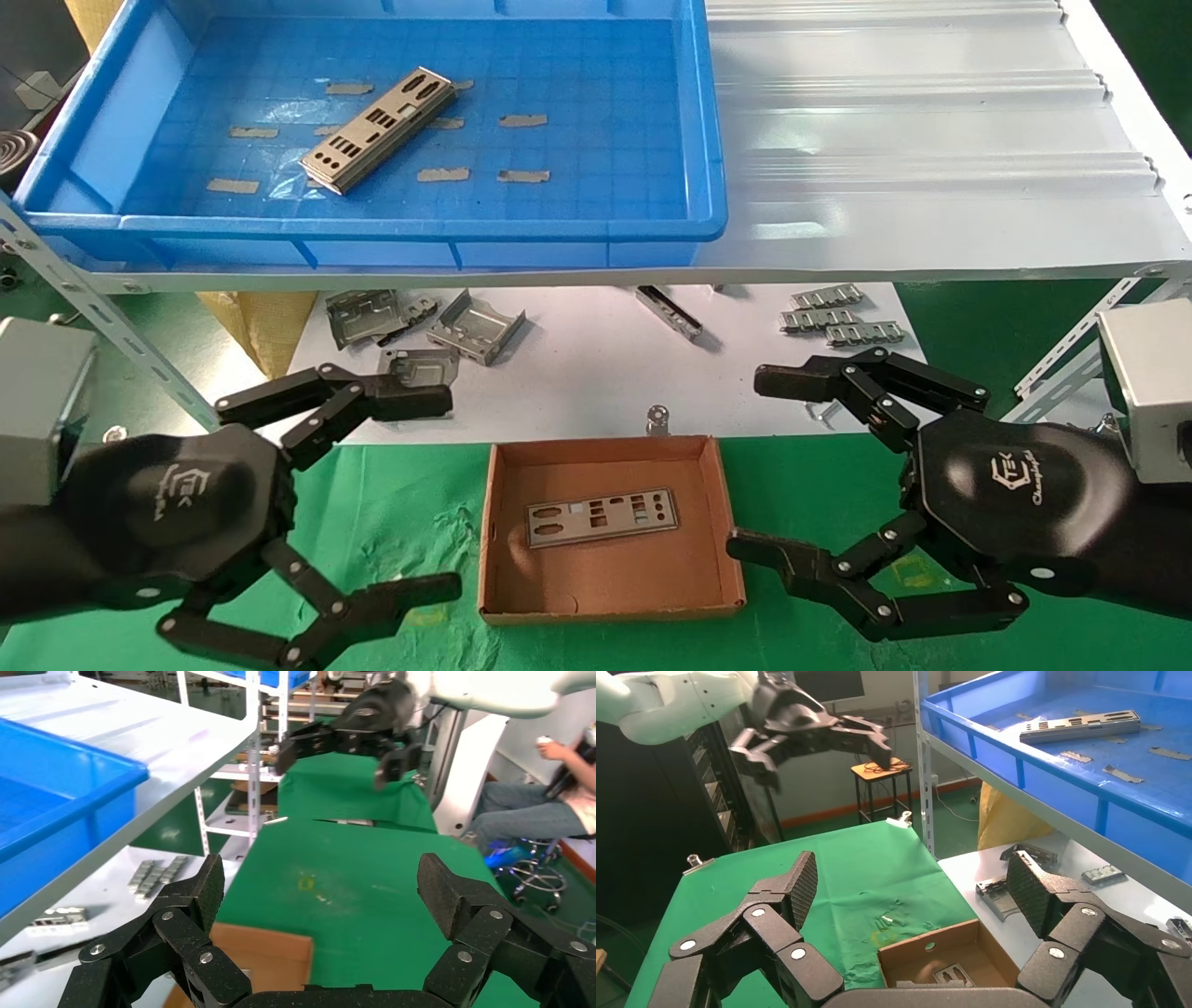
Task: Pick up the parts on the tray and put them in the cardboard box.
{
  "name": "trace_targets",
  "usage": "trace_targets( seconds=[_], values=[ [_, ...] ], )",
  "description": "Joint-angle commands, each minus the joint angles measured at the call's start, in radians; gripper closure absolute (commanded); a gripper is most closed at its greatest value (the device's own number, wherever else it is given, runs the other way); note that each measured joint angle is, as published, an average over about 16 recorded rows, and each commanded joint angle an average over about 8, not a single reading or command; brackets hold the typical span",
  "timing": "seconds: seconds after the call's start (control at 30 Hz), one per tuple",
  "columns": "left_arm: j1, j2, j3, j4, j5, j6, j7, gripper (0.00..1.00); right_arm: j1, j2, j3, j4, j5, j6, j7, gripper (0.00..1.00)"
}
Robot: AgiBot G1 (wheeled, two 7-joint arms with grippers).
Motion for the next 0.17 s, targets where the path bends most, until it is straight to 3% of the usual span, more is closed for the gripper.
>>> trace_targets(
  seconds=[0.03,0.17],
  values=[
    [0.023,-0.031,-0.017,-0.048,-0.022,0.001,-0.026,0.0,0.0,0.0,0.0,0.0,0.0,0.0,0.0,0.0],
    [0.038,-0.052,-0.029,-0.081,-0.037,0.002,-0.042,0.0,0.0,0.0,0.0,0.0,0.0,0.0,0.0,0.0]
  ],
)
